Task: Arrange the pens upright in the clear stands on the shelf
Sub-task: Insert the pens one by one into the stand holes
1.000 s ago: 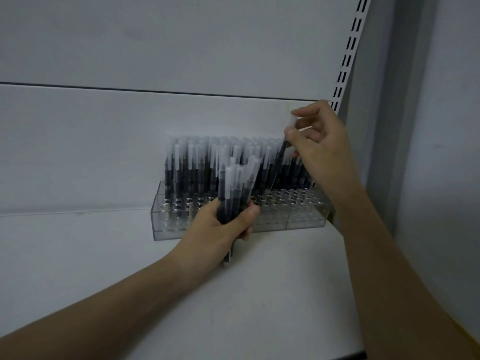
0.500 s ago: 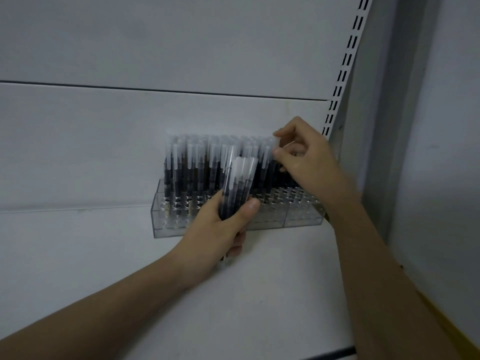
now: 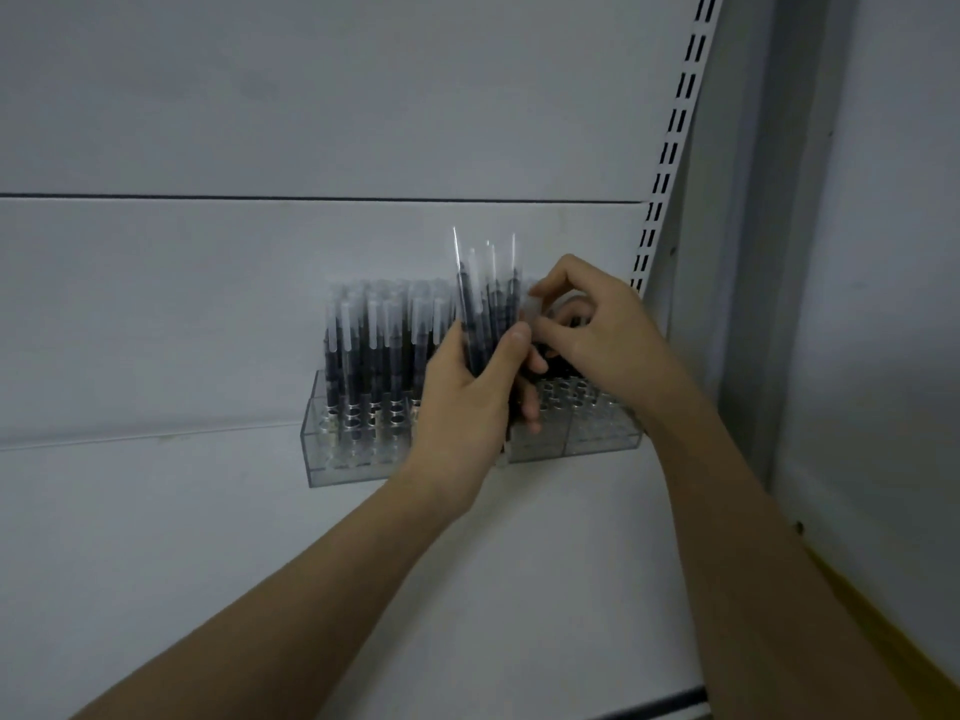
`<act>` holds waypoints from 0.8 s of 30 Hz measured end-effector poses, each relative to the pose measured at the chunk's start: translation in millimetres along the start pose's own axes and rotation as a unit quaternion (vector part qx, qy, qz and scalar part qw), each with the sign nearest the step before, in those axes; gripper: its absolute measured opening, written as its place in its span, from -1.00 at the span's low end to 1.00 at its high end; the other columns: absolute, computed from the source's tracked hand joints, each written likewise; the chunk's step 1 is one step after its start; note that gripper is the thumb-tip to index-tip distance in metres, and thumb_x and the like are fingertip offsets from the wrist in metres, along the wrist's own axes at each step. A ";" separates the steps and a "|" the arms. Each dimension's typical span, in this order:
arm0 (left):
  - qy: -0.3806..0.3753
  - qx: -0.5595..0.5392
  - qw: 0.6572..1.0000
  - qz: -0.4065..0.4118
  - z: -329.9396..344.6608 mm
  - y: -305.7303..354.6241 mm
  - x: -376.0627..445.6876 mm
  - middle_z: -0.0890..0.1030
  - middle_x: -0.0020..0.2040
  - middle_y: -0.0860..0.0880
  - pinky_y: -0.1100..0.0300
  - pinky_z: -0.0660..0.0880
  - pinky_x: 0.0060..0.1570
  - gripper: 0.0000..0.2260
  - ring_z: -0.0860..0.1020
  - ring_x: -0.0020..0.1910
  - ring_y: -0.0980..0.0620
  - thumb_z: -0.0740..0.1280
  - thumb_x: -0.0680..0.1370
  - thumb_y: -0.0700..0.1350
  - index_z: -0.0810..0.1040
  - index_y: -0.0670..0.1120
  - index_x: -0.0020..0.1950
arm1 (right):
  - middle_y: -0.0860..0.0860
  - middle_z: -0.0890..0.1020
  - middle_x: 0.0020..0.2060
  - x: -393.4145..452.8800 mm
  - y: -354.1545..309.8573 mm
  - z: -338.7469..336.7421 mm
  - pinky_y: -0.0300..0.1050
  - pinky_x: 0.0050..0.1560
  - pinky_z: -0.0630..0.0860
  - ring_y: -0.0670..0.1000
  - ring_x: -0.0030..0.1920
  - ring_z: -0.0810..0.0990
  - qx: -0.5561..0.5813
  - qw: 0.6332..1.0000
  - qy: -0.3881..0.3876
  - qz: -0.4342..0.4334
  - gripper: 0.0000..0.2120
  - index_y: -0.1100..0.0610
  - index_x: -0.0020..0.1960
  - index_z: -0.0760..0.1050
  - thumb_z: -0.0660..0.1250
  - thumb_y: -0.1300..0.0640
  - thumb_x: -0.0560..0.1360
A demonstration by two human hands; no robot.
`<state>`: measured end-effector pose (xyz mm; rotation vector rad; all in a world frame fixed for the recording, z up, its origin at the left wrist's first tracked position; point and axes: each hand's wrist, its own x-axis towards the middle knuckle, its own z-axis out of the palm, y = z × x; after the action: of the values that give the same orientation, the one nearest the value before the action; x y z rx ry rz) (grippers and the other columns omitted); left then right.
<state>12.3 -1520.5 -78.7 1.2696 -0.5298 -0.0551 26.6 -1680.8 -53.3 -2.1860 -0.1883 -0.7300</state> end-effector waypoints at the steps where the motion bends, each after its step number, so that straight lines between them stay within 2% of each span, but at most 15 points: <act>1: 0.000 -0.009 1.000 0.000 2.4 -2.3 -0.6 0.57 -0.28 -0.02 0.17 0.45 -0.48 -0.86 0.43 -0.47 0.02 0.25 0.66 -0.11 0.45 -0.19 0.04 | 0.06 0.63 -0.08 -0.5 -0.4 -0.2 0.17 -0.08 0.61 0.07 -0.15 0.63 0.000 1.000 0.008 -0.010 -0.92 0.02 -0.04 0.53 0.40 0.17 0.54; 3: -0.015 -0.004 1.000 -0.005 2.4 -7.9 -2.7 0.57 -0.28 0.00 0.15 0.42 -0.49 -0.86 0.42 -0.47 0.01 0.24 0.66 -0.10 0.43 -0.18 0.04 | 0.01 0.61 -0.06 -1.3 -2.5 -0.2 0.09 -0.06 0.60 0.02 -0.13 0.61 -0.012 0.998 0.042 -0.045 -0.97 0.06 0.00 0.57 0.36 0.16 0.57; 5: -0.038 0.034 0.999 -0.016 0.9 -11.8 -4.5 0.55 -0.39 0.03 0.20 0.35 -0.53 -0.76 0.42 -0.49 -0.01 0.23 0.66 -0.05 0.43 -0.26 0.05 | -0.02 0.62 -0.06 -2.1 -7.6 0.8 0.04 -0.08 0.59 0.04 -0.16 0.59 -0.003 0.995 0.077 -0.063 -0.90 0.07 0.07 0.59 0.31 0.17 0.60; 7: -0.059 0.053 0.997 -0.019 2.4 -10.3 -6.4 0.53 -0.44 -0.03 0.17 0.31 -0.54 -0.68 0.44 -0.51 -0.05 0.22 0.66 -0.02 0.45 -0.30 0.02 | -0.03 0.62 -0.11 -4.1 -14.2 0.7 -0.02 -0.22 0.55 0.07 -0.26 0.57 0.052 0.992 0.094 -0.064 -0.85 0.12 0.12 0.59 0.28 0.22 0.62; 10: -0.056 -0.003 0.998 -0.023 5.9 -7.8 -6.1 0.59 -0.30 -0.09 0.14 0.43 -0.47 -0.79 0.48 -0.50 -0.06 0.22 0.67 -0.09 0.44 -0.25 0.05 | 0.00 0.59 -0.22 -7.2 -21.3 -1.2 -0.23 -0.36 0.43 -0.11 -0.39 0.51 0.145 0.985 0.076 -0.054 -0.83 0.22 0.14 0.58 0.23 0.27 0.64; 13: -0.042 -0.049 0.998 -0.028 9.3 -6.5 -5.3 0.62 -0.26 -0.08 0.20 0.50 -0.47 -0.86 0.51 -0.52 -0.04 0.20 0.67 -0.14 0.44 -0.21 0.09 | -0.01 0.60 -0.22 -8.1 -23.6 -2.5 -0.17 -0.38 0.44 -0.13 -0.36 0.53 0.188 0.980 0.051 -0.038 -0.84 0.21 0.17 0.57 0.28 0.25 0.63; 17: -0.023 -0.062 0.998 -0.012 10.7 -9.1 -4.4 0.65 -0.22 -0.09 0.17 0.53 -0.44 -0.86 0.54 -0.49 -0.06 0.20 0.67 -0.16 0.47 -0.20 0.13 | 0.08 0.62 -0.16 -6.7 -23.7 0.5 -0.24 -0.22 0.54 -0.18 -0.35 0.56 0.186 0.982 0.035 -0.026 -0.81 0.17 0.16 0.56 0.40 0.24 0.55; 22: -0.033 -0.044 0.998 -0.028 14.1 -13.0 -4.5 0.69 -0.12 -0.06 0.16 0.57 -0.37 -0.83 0.57 -0.43 -0.04 0.23 0.65 -0.19 0.46 -0.20 0.22 | 0.06 0.56 -0.20 -3.0 -20.3 -0.6 -0.21 -0.29 0.55 -0.09 -0.35 0.58 0.237 0.964 0.121 0.021 -0.83 0.16 0.06 0.51 0.46 0.22 0.51; 24: -0.030 -0.041 0.998 -0.035 14.9 -13.7 -4.3 0.70 -0.09 -0.07 0.12 0.58 -0.39 -0.83 0.56 -0.43 -0.05 0.23 0.65 -0.21 0.46 -0.22 0.22 | 0.06 0.57 -0.17 -1.3 -18.7 -0.7 -0.18 -0.25 0.57 -0.08 -0.28 0.60 0.240 0.963 0.113 0.038 -0.84 0.14 0.06 0.50 0.44 0.20 0.53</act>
<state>5.9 -1536.7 -89.8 1.2083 -0.5289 -0.1725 18.5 -1668.8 -41.5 -1.6296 -0.1447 -0.7900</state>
